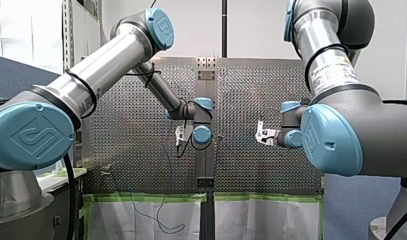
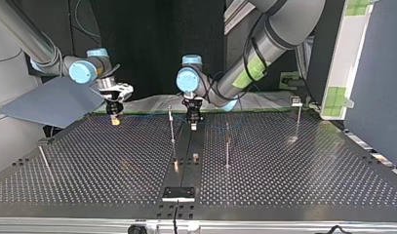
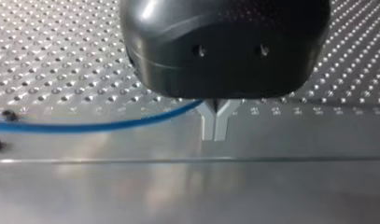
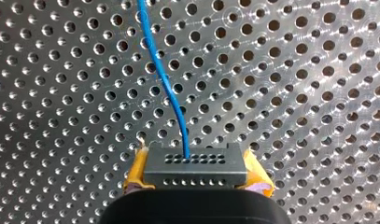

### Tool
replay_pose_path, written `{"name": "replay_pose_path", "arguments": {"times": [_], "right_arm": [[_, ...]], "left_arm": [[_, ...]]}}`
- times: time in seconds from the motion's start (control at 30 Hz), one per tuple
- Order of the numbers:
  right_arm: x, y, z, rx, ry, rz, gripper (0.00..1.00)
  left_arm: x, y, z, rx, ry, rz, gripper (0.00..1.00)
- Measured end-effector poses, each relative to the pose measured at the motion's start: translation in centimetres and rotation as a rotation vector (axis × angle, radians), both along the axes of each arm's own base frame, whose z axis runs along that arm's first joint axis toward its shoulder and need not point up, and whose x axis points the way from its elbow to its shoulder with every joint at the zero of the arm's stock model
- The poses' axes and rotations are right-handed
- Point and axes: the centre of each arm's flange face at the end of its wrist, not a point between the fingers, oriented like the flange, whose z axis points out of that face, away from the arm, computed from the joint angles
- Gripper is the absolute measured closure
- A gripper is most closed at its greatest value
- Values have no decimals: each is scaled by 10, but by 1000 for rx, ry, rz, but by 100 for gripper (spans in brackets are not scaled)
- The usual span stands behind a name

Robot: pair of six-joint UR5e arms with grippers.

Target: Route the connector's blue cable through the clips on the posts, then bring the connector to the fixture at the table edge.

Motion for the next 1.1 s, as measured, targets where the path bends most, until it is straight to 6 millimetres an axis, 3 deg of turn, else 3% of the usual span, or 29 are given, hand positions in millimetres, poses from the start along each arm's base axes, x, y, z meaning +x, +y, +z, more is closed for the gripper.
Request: {"name": "replay_pose_path", "arguments": {"times": [0.43, 1.1], "right_arm": [[-5, -15, 6, -16, -8, 8, 100], [0, -36, -4, 11, 1, 13, 100]], "left_arm": [[16, -2, -14, 17, 23, 14, 100], [34, -2, 0, -3, -6, 24, 100]]}}
